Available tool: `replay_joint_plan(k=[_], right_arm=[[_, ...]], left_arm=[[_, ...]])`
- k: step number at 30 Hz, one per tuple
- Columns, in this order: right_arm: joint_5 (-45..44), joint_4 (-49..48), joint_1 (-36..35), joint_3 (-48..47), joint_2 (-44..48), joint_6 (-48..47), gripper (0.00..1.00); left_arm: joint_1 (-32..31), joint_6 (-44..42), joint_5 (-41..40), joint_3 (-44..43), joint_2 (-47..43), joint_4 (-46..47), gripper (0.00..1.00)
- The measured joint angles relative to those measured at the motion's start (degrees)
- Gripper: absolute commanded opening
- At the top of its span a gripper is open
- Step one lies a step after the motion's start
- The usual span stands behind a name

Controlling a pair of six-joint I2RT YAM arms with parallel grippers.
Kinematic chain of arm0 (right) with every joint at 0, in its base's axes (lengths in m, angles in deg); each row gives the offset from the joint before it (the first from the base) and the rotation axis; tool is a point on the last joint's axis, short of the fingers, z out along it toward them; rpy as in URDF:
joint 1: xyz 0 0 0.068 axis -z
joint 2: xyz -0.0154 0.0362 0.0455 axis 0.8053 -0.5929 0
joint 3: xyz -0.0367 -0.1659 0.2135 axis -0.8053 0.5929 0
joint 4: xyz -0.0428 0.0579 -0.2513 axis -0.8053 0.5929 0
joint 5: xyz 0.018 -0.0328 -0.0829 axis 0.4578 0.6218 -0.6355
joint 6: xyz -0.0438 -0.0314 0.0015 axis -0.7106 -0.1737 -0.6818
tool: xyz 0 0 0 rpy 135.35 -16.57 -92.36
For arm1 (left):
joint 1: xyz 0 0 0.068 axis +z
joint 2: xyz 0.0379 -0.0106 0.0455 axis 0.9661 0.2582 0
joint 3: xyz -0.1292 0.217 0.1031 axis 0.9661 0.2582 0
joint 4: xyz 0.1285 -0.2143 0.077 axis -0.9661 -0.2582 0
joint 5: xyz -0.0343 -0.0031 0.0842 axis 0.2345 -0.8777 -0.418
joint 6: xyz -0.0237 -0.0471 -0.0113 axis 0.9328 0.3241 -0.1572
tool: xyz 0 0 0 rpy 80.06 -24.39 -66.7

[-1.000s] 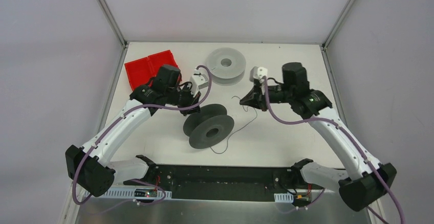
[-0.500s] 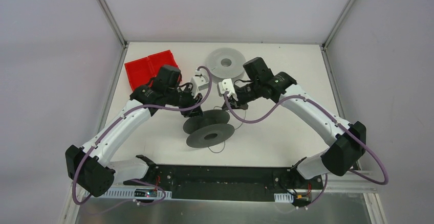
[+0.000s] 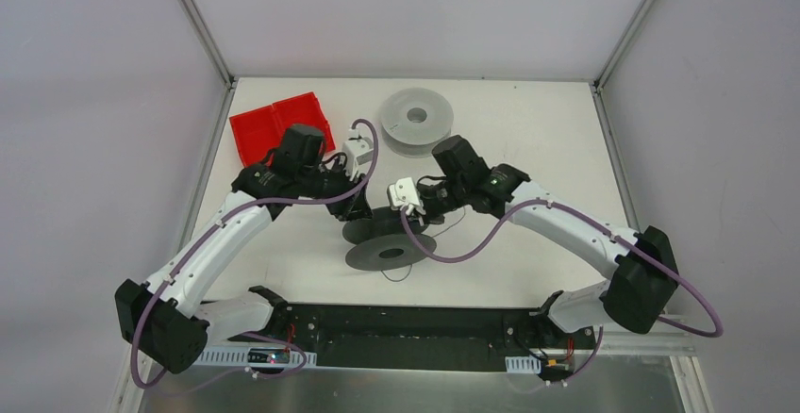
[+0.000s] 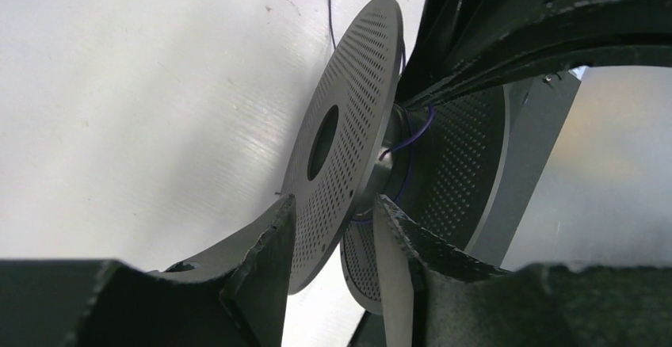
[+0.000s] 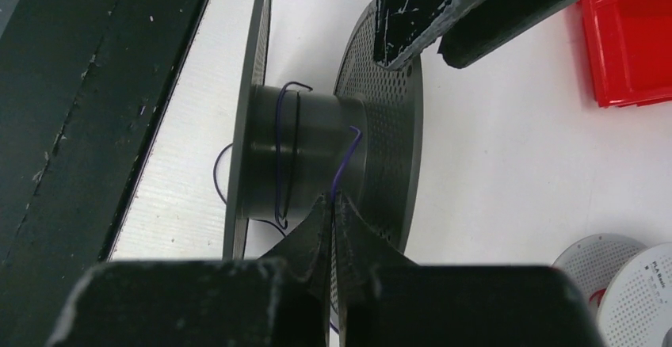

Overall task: Wrap the cables
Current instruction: Wrap the cable around the cable reel.

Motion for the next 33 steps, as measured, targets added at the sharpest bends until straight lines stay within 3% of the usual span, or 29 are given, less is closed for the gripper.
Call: replay_joint_plan(k=[14,33], right_arm=[[-3.45,-11.08,-1.75,5.42,0.96,4.52,0.0],[-3.13,-18.43,-1.75,7.69,0.7,5.95,0.0]], left_arm=[[0.81,-0.39,5.97,2.32,0.04,0.28,0.41],[0.81,-2.97,9.16,3.23,1.29,1.99,0.39]])
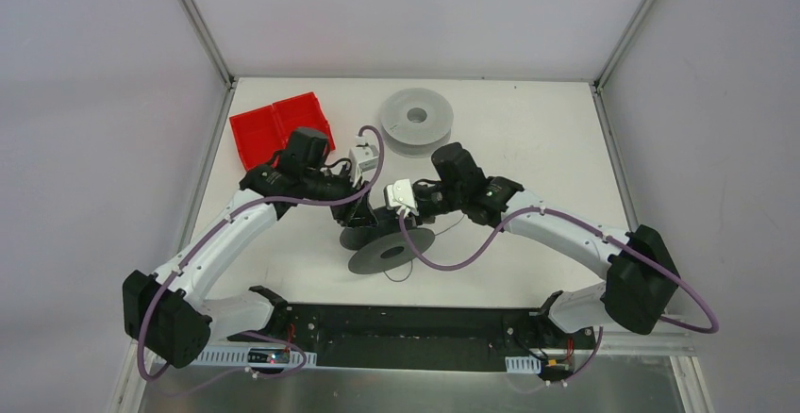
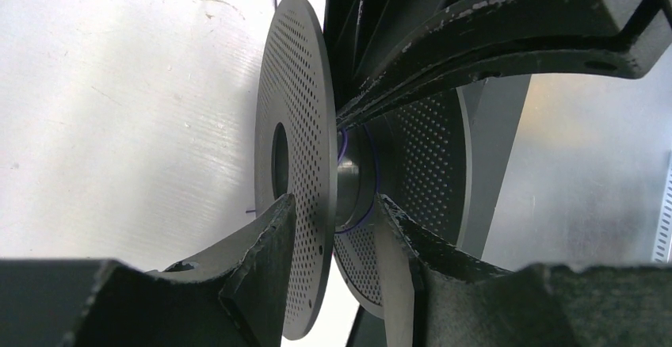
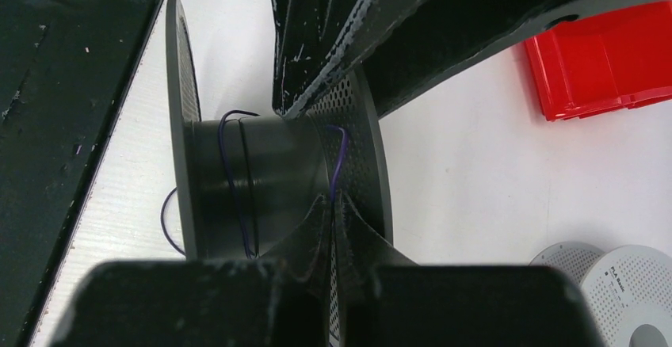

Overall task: Wrap the cables
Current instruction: Wrap the cable around the cable reel.

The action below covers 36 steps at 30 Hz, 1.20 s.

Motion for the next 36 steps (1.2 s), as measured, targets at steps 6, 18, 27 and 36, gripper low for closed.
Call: replay_joint_plan(k=[6,18,27,36], right_arm=[[0.0,-0.76,0.0,0.02,-0.57,0.02,0.0],[0.02,-0.74,0.0,0.0,-1.81,0.94,0.0],[0.33,-1.66,0.0,0.02,-1.81,2.58,0.0],[0.83,-2.69,0.0,0.02,-1.81,4.57,0.0]], left_arm=[[0.0,0.09,-0.07,0.11,0.63,1.31,0.39],[-0.17,1.4,-2.38,0.9,1.51,4.04,0.4],[-1.31,1.42,-5.11,1.77,1.49,4.37,0.41],[-1.68,1.77,-5.44,1.86,1.36,4.94,0.4]])
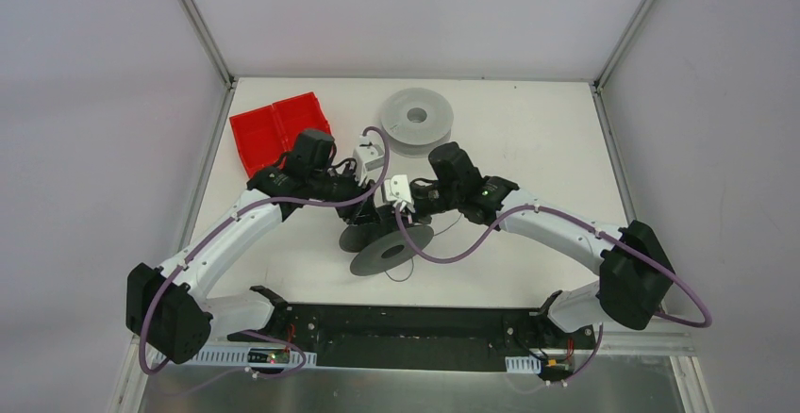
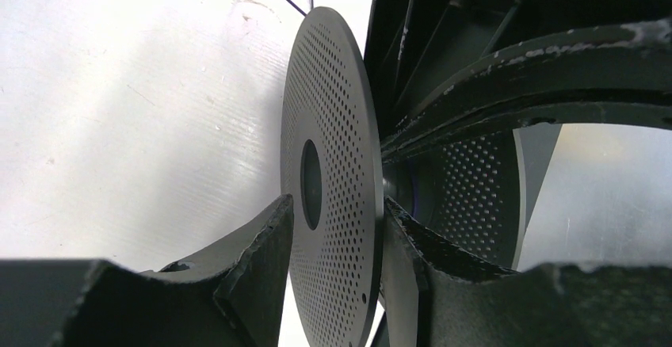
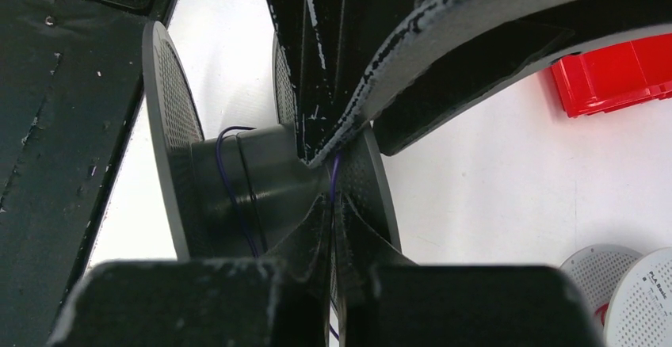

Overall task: Wrap the cables
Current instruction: Wrap the cable around the cable reel.

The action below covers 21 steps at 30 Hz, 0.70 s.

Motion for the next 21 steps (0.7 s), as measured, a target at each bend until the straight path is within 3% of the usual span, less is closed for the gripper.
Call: replay_joint_plan(k=[11,14,18,21], right_arm=[[0.24,-0.37,-0.17,-0.02,-0.42,1.73,0.0],[0.24,-0.76,-0.28,-0.02,-0.74,2.05,0.0],[0.15,-1.6,-0.33,0.0,-0.87,2.95,0.0],[-0.24,-4.02,-0.28,0.26,-0.87,4.52,0.0]], left_arm=[[-0.74,0.92,-1.97,0.13,-0.44,1.31,0.35],[-1.16,1.31,-2.91,0.2,-0.66,1.46,0.26],[-2.27,1.64,-4.26,0.52,-0.66,1.75,0.0],[-2.93,1.33,-6.29,1.03,-0.9,2.21,0.0]])
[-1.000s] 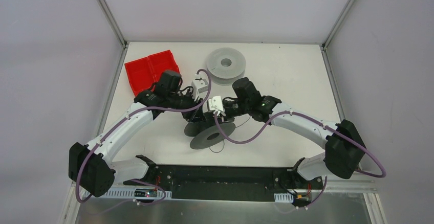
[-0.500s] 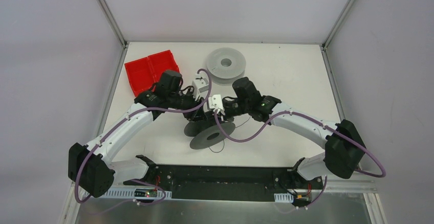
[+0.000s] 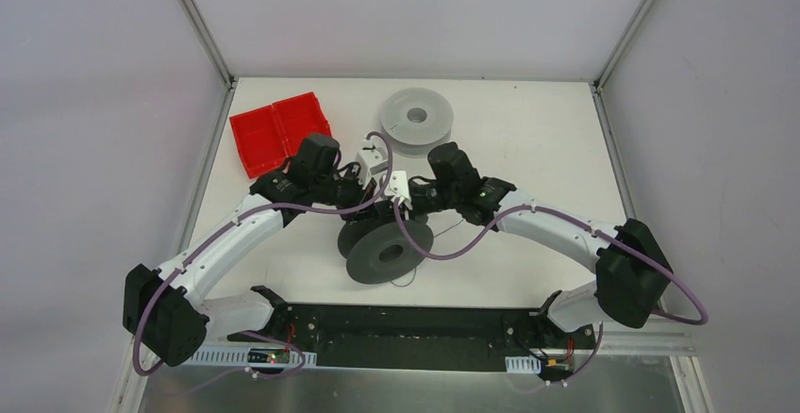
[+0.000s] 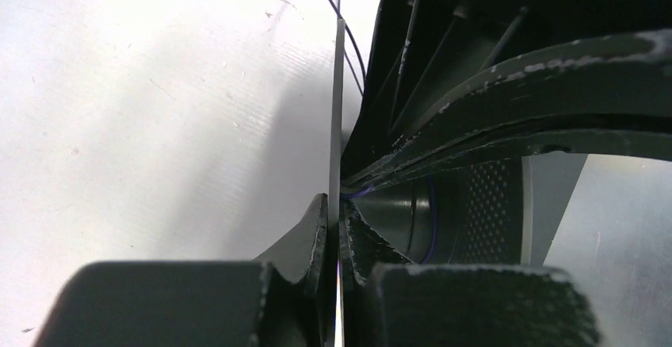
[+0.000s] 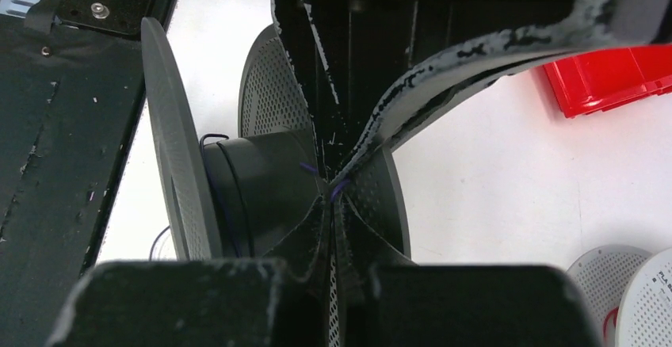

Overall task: Wrap the cables
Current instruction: Wrap the cable around the cable reel.

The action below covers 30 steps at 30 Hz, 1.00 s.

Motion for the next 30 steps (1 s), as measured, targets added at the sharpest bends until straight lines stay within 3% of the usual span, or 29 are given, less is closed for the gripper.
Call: replay_joint_plan(k=[8,11,13,25,30], right_arm=[[0.26,-6.49,-0.28,3.74,1.14,3.87,0.19],[0.26,-9.09,-0.37,5.97,2.6,4.87,0.37],[0.15,-10.14,-0.59,7.43,4.26,5.86,0.44],[-15.67,-18.6,1.88,15.34,23.26,22.53,0.56],[-21.81,-20.31,2.12,19.56,27.08,30.56,0.56]], left_arm=[[-0.46,-0.04,-2.01,0.7,-1.88,-0.24,0.0],[-0.92,-0.26,-2.71,0.9,-2.91,-0.28,0.0],[-1.44,-1.03,-3.96,1.22,-4.24,-0.85,0.0],[-1.05,4.26,-12.94,0.39,-12.11,-3.45,0.0],[-1.05,8.15,-22.45,-1.36,-14.25,-4.13,0.0]])
